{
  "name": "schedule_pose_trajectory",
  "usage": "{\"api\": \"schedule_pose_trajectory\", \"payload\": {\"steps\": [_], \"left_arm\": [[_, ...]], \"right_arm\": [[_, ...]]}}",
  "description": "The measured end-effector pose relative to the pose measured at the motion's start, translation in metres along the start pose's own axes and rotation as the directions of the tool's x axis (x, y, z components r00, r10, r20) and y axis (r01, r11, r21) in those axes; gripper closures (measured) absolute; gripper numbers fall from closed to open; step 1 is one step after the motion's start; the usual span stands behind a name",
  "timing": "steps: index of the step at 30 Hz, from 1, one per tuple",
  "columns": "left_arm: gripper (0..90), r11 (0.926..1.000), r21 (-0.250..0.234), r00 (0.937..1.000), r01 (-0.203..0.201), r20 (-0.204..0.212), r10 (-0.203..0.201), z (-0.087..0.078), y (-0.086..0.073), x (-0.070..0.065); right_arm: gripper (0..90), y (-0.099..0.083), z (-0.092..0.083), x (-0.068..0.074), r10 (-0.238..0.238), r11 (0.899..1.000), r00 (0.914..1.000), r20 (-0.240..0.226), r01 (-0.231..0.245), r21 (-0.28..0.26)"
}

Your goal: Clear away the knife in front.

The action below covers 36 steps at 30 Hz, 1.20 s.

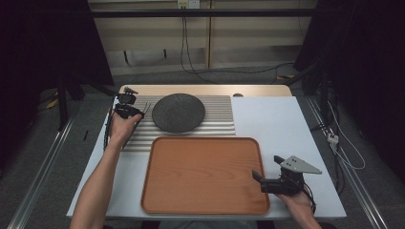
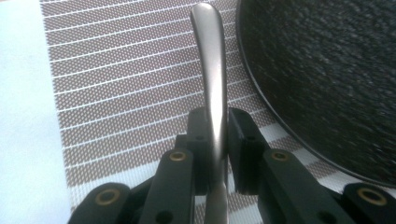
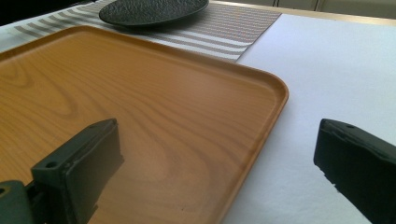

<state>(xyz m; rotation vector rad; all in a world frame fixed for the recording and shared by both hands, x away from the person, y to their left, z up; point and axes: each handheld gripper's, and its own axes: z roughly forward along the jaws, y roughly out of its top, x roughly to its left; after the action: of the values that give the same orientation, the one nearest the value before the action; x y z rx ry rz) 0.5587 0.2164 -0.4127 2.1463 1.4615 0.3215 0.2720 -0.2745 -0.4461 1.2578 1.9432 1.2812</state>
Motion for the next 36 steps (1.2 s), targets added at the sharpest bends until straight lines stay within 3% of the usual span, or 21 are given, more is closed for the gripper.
{"api": "schedule_pose_trajectory", "payload": {"steps": [8, 10, 18, 28, 33, 36], "left_arm": [[79.9, 0.9989, -0.027, 0.9991, -0.037, 0.018, 0.038, -0.019, -0.011, -0.007], [79.9, 0.9967, -0.02, 0.9968, -0.078, 0.015, 0.079, -0.023, -0.013, -0.012], [79.9, 0.9872, -0.051, 0.987, -0.151, 0.048, 0.153, -0.038, -0.022, -0.036], [79.9, 0.9781, -0.111, 0.9755, -0.176, 0.114, 0.188, -0.054, -0.028, -0.065], [79.9, 0.9725, -0.108, 0.9688, -0.206, 0.117, 0.218, -0.061, -0.034, -0.081], [79.8, 0.9745, -0.108, 0.9699, -0.197, 0.124, 0.21, -0.062, -0.038, -0.086]], "right_arm": [[0.5, 0.0, 0.0, 0.0, -0.001, 1.0, 1.0, 0.003, 0.001, -0.001], [0.5, 0.0, 0.0, 0.0, 0.0, 1.0, 1.0, 0.003, 0.0, 0.001], [0.5, 0.001, 0.0, 0.001, -0.004, 1.0, 1.0, 0.005, 0.004, 0.002], [0.5, 0.001, 0.001, 0.001, -0.007, 1.0, 1.0, 0.001, 0.007, 0.003], [0.5, 0.0, 0.001, 0.001, -0.006, 1.0, 1.0, 0.001, 0.006, 0.002], [0.5, 0.0, 0.001, 0.001, -0.008, 1.0, 1.0, 0.002, 0.008, 0.003]]}}
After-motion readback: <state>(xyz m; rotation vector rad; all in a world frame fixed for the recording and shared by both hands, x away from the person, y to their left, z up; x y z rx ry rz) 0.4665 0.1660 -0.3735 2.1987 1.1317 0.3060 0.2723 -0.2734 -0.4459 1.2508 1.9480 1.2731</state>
